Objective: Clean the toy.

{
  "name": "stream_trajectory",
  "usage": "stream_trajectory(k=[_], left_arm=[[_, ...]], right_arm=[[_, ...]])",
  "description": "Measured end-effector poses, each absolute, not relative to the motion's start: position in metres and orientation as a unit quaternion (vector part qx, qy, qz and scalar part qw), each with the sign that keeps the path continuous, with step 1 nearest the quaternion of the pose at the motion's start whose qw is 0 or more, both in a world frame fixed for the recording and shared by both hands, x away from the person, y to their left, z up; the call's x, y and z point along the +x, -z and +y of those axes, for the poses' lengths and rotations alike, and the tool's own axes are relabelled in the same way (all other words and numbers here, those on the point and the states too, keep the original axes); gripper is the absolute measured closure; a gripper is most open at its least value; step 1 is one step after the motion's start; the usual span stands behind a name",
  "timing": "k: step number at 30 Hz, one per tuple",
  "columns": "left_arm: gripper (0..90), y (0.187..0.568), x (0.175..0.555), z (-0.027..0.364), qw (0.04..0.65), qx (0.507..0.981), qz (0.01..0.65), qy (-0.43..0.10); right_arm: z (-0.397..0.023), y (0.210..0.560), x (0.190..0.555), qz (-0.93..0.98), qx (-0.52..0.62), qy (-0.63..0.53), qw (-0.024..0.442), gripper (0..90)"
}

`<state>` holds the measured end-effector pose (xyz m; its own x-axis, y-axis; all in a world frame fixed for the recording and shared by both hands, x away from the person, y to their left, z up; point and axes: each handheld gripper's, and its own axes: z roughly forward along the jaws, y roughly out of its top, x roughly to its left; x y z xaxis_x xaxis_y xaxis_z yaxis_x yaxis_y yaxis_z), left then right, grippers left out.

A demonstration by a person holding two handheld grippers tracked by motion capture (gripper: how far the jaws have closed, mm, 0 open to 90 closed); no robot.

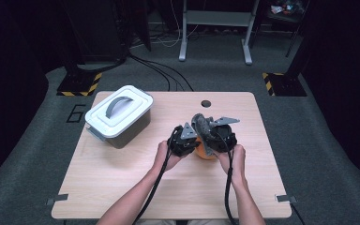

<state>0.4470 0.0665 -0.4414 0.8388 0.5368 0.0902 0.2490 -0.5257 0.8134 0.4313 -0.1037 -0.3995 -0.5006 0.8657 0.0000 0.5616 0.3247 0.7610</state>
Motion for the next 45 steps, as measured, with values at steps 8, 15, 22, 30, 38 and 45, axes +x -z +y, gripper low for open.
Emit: stream_trajectory(k=[8, 15, 22, 30, 38, 45], left_arm=[[82.7, 0.44, 0.447, 0.067, 0.431, 0.86, 0.221, -0.162], [82.6, 0.439, 0.447, 0.068, 0.43, 0.861, 0.217, -0.161], [82.4, 0.438, 0.446, 0.069, 0.431, 0.861, 0.214, -0.162], [82.2, 0.438, 0.446, 0.065, 0.429, 0.862, 0.21, -0.169], [82.3, 0.44, 0.447, 0.064, 0.427, 0.863, 0.213, -0.165], [82.4, 0.441, 0.446, 0.063, 0.431, 0.862, 0.21, -0.164]], right_arm=[[-0.119, 0.396, 0.434, 0.773, 0.471, -0.337, 0.26, 75.7], [-0.14, 0.399, 0.445, 0.756, 0.503, -0.317, 0.273, 75.8], [-0.159, 0.403, 0.447, 0.741, 0.526, -0.325, 0.262, 75.5], [-0.135, 0.382, 0.422, 0.765, 0.459, -0.402, 0.208, 75.4], [-0.104, 0.398, 0.427, 0.795, 0.436, -0.37, 0.201, 75.6], [-0.115, 0.395, 0.432, 0.781, 0.462, -0.347, 0.236, 75.6]])
